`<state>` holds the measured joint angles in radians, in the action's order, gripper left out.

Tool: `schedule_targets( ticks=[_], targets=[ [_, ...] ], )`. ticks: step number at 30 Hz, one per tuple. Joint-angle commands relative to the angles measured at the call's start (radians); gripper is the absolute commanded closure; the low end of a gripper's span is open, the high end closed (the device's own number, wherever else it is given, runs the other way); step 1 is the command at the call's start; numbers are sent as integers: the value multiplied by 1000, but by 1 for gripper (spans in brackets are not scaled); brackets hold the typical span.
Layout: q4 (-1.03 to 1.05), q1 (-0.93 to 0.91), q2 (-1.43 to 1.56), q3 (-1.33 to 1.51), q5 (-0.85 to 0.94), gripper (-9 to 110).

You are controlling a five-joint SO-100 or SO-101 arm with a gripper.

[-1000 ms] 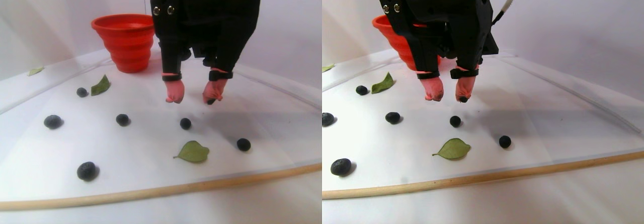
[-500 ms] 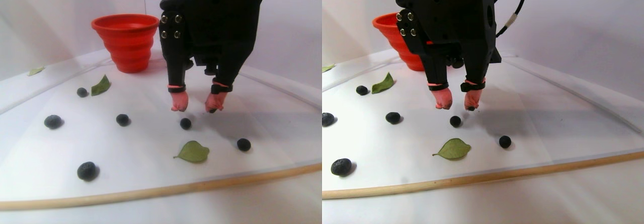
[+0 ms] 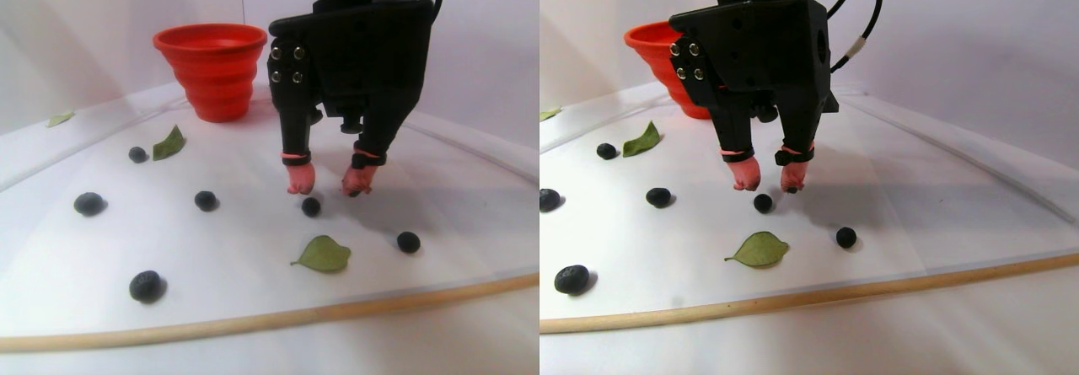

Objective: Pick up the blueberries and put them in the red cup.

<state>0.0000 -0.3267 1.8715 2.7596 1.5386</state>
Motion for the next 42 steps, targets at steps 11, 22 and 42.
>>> schedule_targets(
  ticks=[11,22,42],
  targets=[
    [-64,20,-72,-8,-18,84],
    [-101,35,-137,-38,-40,84],
    [-103,52,-189,-97,-52,84]
  ],
)
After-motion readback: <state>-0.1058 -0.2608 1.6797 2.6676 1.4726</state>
